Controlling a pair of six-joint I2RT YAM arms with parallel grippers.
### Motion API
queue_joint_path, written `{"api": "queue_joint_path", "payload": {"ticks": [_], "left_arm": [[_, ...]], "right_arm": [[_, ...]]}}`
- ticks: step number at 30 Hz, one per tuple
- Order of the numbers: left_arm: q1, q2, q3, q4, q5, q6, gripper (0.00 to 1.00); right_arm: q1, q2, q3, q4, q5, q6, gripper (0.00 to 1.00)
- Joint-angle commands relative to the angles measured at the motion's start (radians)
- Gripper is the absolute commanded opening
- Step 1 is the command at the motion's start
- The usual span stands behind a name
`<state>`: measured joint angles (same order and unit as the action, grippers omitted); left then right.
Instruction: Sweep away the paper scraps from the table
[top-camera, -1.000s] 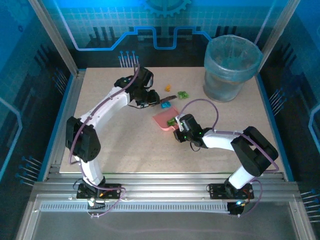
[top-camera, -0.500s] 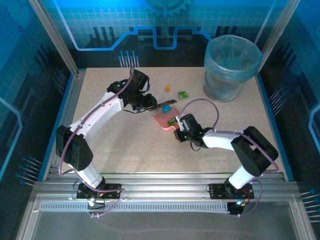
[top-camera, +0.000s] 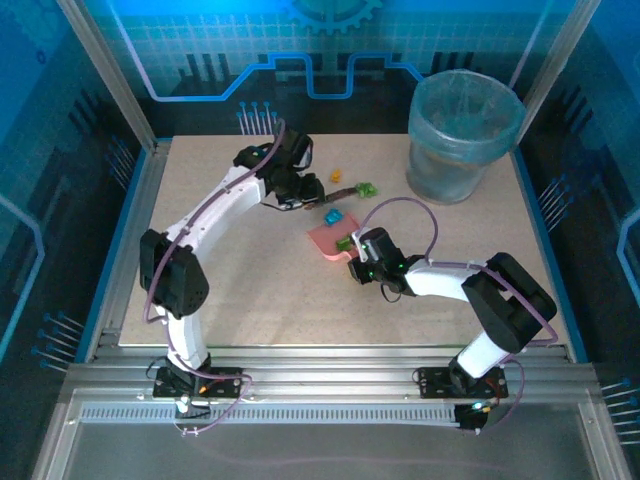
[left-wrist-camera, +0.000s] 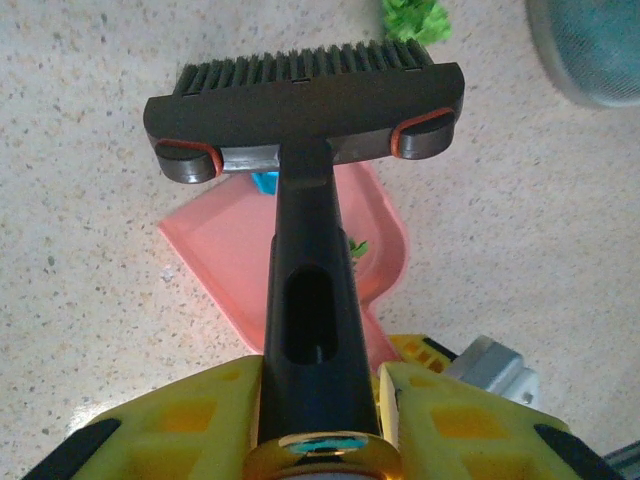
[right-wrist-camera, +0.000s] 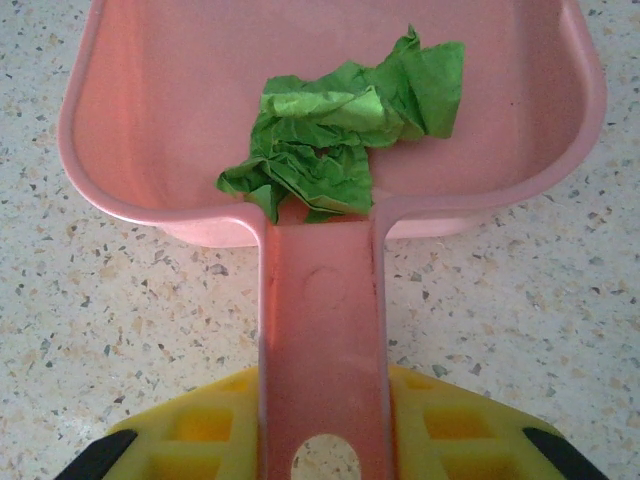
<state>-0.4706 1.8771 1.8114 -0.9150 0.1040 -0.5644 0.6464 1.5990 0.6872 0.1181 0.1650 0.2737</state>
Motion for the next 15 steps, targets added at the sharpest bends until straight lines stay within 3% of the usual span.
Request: {"api": "queue_joint_path", "payload": {"ticks": [1,15], "left_arm": [[-0.012,-0.004,0.017,-0.019,0.048,0.034,0.00],[-0.014,-0.249,-0.302,0.051,0.174,0.014,0.00]], "right_arm": [[-0.019,0.011,0.002,-0.063,0.015,0.022,0.00],[-0.019,0.018,0.003,-0.054,0.001,0.016,0.00]]}}
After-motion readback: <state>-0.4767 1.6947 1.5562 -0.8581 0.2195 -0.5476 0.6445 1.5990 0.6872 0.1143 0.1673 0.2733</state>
